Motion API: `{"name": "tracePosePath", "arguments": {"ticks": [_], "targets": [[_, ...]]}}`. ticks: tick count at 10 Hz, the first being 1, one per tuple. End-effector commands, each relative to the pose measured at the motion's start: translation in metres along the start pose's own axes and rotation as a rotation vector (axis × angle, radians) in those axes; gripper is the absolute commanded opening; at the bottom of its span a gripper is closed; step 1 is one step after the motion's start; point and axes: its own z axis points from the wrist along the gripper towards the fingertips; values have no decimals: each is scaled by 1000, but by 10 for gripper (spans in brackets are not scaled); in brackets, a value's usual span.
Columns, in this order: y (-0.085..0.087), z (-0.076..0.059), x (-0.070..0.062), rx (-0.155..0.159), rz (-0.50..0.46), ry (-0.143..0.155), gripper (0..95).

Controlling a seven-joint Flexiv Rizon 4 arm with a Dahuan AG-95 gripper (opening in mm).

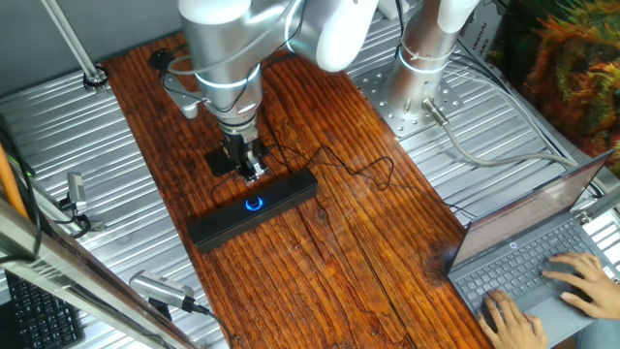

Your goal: Turn the knob to increase the volume of the speaker

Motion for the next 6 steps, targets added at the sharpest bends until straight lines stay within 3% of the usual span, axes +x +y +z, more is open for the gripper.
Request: {"name": "tracePosePath", "arguments": {"ticks": [1, 3, 4, 5, 6], "targets": [[0, -1, 1, 1, -1, 0, 0], [0, -1, 1, 1, -14, -15, 0], [0, -1, 1, 17, -25, -15, 0], [0, -1, 1, 52, -71, -17, 0], [0, -1, 1, 33, -127, -30, 0]]}}
